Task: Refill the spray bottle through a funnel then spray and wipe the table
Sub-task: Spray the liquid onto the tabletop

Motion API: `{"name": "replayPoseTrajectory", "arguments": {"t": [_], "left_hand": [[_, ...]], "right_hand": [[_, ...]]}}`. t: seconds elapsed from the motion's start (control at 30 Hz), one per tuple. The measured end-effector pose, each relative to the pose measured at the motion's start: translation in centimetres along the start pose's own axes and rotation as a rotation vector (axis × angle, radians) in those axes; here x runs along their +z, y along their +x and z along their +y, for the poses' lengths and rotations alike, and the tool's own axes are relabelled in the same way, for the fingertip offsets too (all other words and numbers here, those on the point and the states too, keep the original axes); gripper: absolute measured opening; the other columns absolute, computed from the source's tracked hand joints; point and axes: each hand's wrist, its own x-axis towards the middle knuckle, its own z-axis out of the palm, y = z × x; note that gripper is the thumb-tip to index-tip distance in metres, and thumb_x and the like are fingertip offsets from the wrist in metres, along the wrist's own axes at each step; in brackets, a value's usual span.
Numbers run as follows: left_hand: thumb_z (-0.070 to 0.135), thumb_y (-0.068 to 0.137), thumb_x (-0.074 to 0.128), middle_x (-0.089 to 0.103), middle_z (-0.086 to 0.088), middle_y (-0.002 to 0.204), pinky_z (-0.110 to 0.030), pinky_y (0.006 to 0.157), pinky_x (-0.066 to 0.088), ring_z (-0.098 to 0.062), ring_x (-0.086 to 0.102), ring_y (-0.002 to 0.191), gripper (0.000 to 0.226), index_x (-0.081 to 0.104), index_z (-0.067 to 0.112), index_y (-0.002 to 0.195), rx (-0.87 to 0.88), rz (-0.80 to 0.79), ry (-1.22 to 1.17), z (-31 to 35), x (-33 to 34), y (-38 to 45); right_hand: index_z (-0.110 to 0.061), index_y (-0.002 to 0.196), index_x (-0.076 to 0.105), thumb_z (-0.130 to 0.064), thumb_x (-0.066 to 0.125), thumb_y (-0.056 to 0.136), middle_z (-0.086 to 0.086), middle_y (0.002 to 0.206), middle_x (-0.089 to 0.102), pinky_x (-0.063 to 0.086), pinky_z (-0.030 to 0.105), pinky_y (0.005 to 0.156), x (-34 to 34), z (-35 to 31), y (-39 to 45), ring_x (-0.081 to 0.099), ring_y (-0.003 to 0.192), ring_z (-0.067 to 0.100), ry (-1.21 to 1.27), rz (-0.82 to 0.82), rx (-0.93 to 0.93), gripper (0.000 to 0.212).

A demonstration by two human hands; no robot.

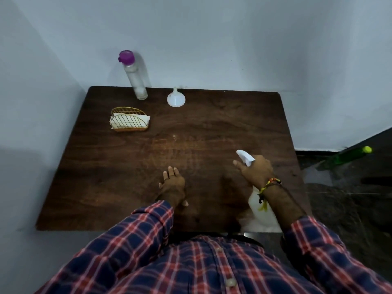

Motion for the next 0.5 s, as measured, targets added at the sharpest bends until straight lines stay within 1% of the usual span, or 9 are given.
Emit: {"name": "replayPoseTrajectory", "arguments": {"t": [0.03, 0.13, 0.17, 0.2, 0.23, 0.3, 0.37, 0.43, 0.5], "left_hand": [[0.016, 0.066, 0.090, -0.022, -0.014, 0.162, -0.059, 0.118, 0.015, -0.037, -0.012, 0.150, 0.137, -0.015, 0.003, 0.153, -0.015, -0.006, -0.004, 0.2, -0.1, 0.2], [0.012, 0.071, 0.086, -0.023, -0.014, 0.161, -0.060, 0.117, 0.019, -0.038, -0.013, 0.150, 0.130, -0.014, 0.002, 0.153, -0.055, -0.001, -0.021, 0.8, -0.1, 0.6], [0.012, 0.074, 0.085, -0.022, -0.015, 0.162, -0.060, 0.117, 0.019, -0.038, -0.012, 0.150, 0.127, -0.013, 0.001, 0.153, -0.062, 0.001, -0.024, 0.9, -0.1, 0.8], [0.013, 0.077, 0.083, -0.021, -0.015, 0.162, -0.060, 0.117, 0.019, -0.039, -0.012, 0.150, 0.123, -0.013, 0.001, 0.153, -0.065, 0.006, -0.025, 1.0, -0.2, 0.8], [0.015, 0.076, 0.083, -0.021, -0.017, 0.162, -0.060, 0.117, 0.020, -0.040, -0.011, 0.150, 0.124, -0.013, 0.000, 0.153, -0.064, 0.004, -0.012, 1.0, -0.2, 1.0], [0.020, 0.064, 0.092, -0.022, -0.019, 0.161, -0.059, 0.117, 0.020, -0.042, -0.012, 0.149, 0.140, -0.015, -0.001, 0.152, -0.059, -0.030, 0.030, 0.9, -0.3, 1.1], [0.023, 0.057, 0.096, -0.022, -0.020, 0.160, -0.059, 0.118, 0.019, -0.042, -0.013, 0.149, 0.148, -0.015, -0.001, 0.152, -0.040, -0.050, 0.042, 0.7, -0.4, 1.2], [0.025, 0.057, 0.095, -0.022, -0.019, 0.161, -0.057, 0.119, 0.019, -0.041, -0.012, 0.149, 0.148, -0.016, -0.001, 0.152, -0.024, -0.049, 0.025, 0.4, -0.5, 0.9], [0.027, 0.062, 0.093, -0.020, -0.019, 0.161, -0.053, 0.120, 0.019, -0.040, -0.010, 0.150, 0.145, -0.016, -0.001, 0.152, 0.027, -0.025, 0.037, -0.3, -0.5, 0.5]], "right_hand": [[-0.021, 0.121, 0.070, -0.048, 0.069, 0.087, 0.013, 0.103, 0.071, 0.050, 0.031, 0.084, -0.1, 0.5, -0.2, 0.065, 0.102, 0.032, 0.003, 0.010, 0.009, 0.044], [-0.011, 0.102, 0.074, -0.058, 0.071, 0.077, 0.014, 0.091, 0.073, 0.049, 0.028, 0.073, -0.2, 2.5, -1.1, 0.070, 0.091, 0.032, 0.095, 0.112, 0.079, 0.053], [-0.012, 0.103, 0.075, -0.057, 0.071, 0.079, 0.015, 0.092, 0.073, 0.051, 0.030, 0.074, -0.1, 3.1, -1.7, 0.070, 0.091, 0.034, 0.075, 0.116, 0.085, 0.051], [-0.018, 0.109, 0.074, -0.054, 0.069, 0.082, 0.015, 0.095, 0.073, 0.054, 0.033, 0.076, 0.1, 3.8, -2.2, 0.070, 0.091, 0.035, 0.009, 0.095, 0.064, 0.046], [-0.029, 0.118, 0.071, -0.055, 0.065, 0.084, 0.014, 0.099, 0.073, 0.056, 0.035, 0.079, 0.4, 4.5, -2.7, 0.070, 0.091, 0.034, -0.082, 0.040, 0.017, 0.043], [-0.047, 0.133, 0.055, -0.057, 0.057, 0.089, 0.010, 0.107, 0.070, 0.056, 0.036, 0.083, 0.8, 5.2, -3.5, 0.069, 0.090, 0.032, -0.304, -0.143, -0.075, 0.045], [-0.050, 0.139, 0.046, -0.055, 0.054, 0.093, 0.008, 0.114, 0.066, 0.053, 0.034, 0.087, 1.4, 5.2, -4.0, 0.065, 0.100, 0.030, -0.435, -0.292, -0.127, 0.047], [-0.051, 0.136, 0.050, -0.056, 0.055, 0.093, 0.007, 0.116, 0.063, 0.051, 0.033, 0.089, 2.1, 4.5, -4.4, 0.062, 0.107, 0.028, -0.422, -0.319, -0.137, 0.044], [-0.055, 0.129, 0.055, -0.056, 0.056, 0.093, 0.005, 0.115, 0.062, 0.051, 0.032, 0.090, 2.6, 3.4, -5.3, 0.060, 0.108, 0.026, -0.392, -0.342, -0.165, 0.037]]}}
